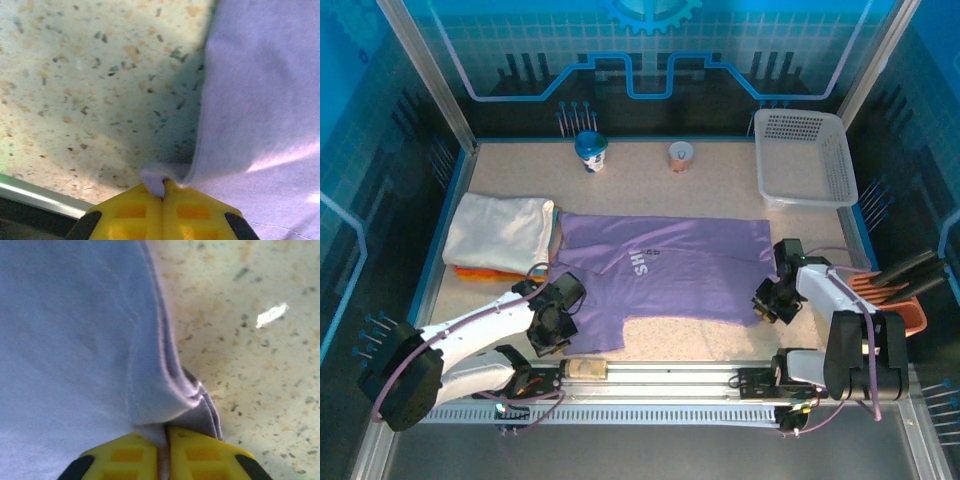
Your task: Fold and stack the t-shirts
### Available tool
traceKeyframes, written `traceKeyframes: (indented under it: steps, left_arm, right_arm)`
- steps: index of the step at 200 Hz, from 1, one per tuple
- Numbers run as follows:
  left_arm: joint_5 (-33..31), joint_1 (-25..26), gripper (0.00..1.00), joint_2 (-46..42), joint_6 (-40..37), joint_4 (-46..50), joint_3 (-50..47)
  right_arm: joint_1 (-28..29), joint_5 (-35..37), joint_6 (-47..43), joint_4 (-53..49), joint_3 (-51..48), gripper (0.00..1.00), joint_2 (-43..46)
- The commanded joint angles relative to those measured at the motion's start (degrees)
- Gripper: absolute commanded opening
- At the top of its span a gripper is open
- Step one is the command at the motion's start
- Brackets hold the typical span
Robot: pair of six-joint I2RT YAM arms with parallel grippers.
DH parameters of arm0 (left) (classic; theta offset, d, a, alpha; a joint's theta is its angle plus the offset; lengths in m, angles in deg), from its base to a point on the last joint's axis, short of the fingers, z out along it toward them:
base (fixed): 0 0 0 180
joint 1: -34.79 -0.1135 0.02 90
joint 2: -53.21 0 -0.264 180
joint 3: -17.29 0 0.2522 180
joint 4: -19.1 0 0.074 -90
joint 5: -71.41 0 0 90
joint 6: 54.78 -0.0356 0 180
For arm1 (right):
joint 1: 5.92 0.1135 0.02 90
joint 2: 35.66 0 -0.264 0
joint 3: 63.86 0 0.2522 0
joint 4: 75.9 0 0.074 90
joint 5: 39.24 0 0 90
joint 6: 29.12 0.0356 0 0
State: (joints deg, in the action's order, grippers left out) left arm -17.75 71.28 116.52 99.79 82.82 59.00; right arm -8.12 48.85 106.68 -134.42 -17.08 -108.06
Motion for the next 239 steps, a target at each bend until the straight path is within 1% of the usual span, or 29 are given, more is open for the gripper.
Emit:
traceKeyframes:
  steps: [1, 11, 53, 87, 107, 117, 131, 155, 178, 188, 190, 207, 214, 218, 228, 239]
  left_arm:
    - [1.1, 0.7, 0.00, -1.4, -0.7, -8.3, 4.0]
    - [1.1, 0.7, 0.00, -1.9, -1.0, -7.3, 5.5]
    - [0.6, -1.0, 0.00, -2.6, -4.1, -3.7, 10.7]
    - [1.7, -5.8, 0.00, -2.4, -8.7, -3.2, 14.5]
    - [2.8, -10.0, 0.00, -1.6, -13.0, -3.6, 17.7]
    - [2.9, -11.8, 0.00, -0.7, -14.9, -3.6, 19.6]
    - [3.5, -13.8, 0.00, 1.1, -17.1, -3.7, 22.7]
    - [4.3, -16.0, 0.00, 4.6, -20.3, -4.4, 27.1]
    - [3.9, -18.3, 0.00, 8.5, -23.4, -5.2, 30.1]
    - [3.6, -19.4, 0.00, 10.3, -24.7, -6.2, 31.1]
    - [3.5, -19.7, 0.00, 10.6, -24.9, -6.4, 31.3]
    - [2.5, -21.6, 0.00, 13.8, -27.5, -7.4, 33.7]
    - [2.0, -22.3, 0.00, 15.3, -28.3, -7.7, 34.8]
    - [1.9, -22.8, 0.00, 16.1, -28.8, -7.9, 35.5]
    - [2.1, -23.5, 0.00, 18.2, -30.1, -9.0, 37.0]
    - [2.2, -24.0, 0.00, 20.2, -31.1, -9.8, 38.7]
  right_arm:
    - [0.5, 1.9, -1.3, 1.2, 1.2, 0.05, -1.1]
    - [0.6, 1.8, -1.8, 0.8, 2.2, 0.00, -1.0]
    - [0.0, 0.1, -3.4, 0.2, 5.8, 0.00, -1.7]
    - [-0.9, -0.1, -4.5, -0.4, 9.1, 0.00, -2.5]
    - [-2.9, -3.3, -4.5, 0.9, 10.1, 0.01, -4.1]
    - [-4.0, -5.1, -4.7, 1.3, 10.9, 0.01, -5.4]
    - [-4.5, -5.3, -5.0, 1.9, 12.5, 0.01, -7.1]
    - [-5.1, -6.5, -4.8, 2.9, 14.8, 0.03, -9.6]
    - [-5.4, -7.9, -4.5, 3.8, 17.1, 0.04, -12.2]
    - [-5.4, -8.1, -4.2, 4.7, 17.0, 0.06, -13.3]
    - [-5.5, -8.1, -4.2, 4.8, 18.4, 0.06, -13.6]
    - [-5.6, -9.1, -4.2, 5.4, 21.3, 0.12, -15.9]
    - [-5.7, -9.4, -4.3, 5.6, 22.2, 0.17, -16.6]
    - [-5.7, -9.5, -4.4, 5.9, 22.6, 0.22, -16.9]
    - [-5.6, -9.7, -4.7, 6.7, 23.6, 0.39, -17.5]
    - [-5.6, -10.5, -6.0, 7.4, 24.6, 0.53, -18.1]
